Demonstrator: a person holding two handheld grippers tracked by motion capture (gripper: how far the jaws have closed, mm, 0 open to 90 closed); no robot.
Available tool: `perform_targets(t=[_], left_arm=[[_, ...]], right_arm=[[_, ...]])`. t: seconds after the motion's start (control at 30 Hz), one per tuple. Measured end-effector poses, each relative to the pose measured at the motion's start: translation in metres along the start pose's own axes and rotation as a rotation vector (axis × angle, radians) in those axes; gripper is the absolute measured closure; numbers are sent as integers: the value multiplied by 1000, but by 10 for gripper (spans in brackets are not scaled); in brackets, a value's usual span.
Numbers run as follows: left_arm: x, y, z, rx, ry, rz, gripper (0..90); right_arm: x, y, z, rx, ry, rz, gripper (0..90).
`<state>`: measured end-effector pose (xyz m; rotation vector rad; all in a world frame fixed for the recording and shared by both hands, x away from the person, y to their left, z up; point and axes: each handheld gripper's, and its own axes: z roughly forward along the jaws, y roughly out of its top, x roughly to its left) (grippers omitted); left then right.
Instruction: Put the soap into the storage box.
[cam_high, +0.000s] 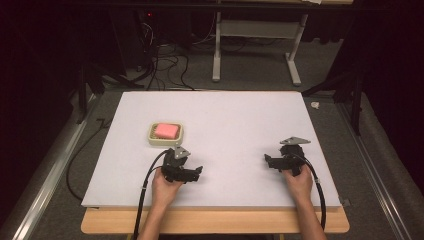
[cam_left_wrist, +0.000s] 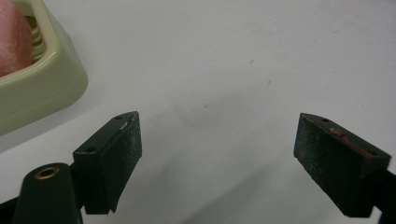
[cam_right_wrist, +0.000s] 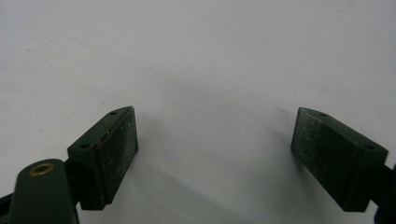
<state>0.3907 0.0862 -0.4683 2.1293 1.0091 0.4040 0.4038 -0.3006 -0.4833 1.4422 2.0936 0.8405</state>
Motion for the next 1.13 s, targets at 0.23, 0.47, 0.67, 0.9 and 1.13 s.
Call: perform_targets(t=[0.23, 0.47, 0.67, 0.9, 1.13], left_arm=[[-1, -1, 6, 13, 24, 12, 158], [-2, -2, 10, 12, 28, 12, 156], [-4, -2, 13, 17, 27, 18, 157], [-4, -8, 19, 1, 18, -4, 151], [-4, -9, 19, -1, 16, -6, 150]], right_arm=[[0, 0, 0, 0, 0, 0, 152], [0, 0, 0, 0, 0, 0, 153], [0, 0, 0, 0, 0, 0, 152], [0, 0, 0, 0, 0, 0, 153], [0, 0, 0, 0, 0, 0, 152]])
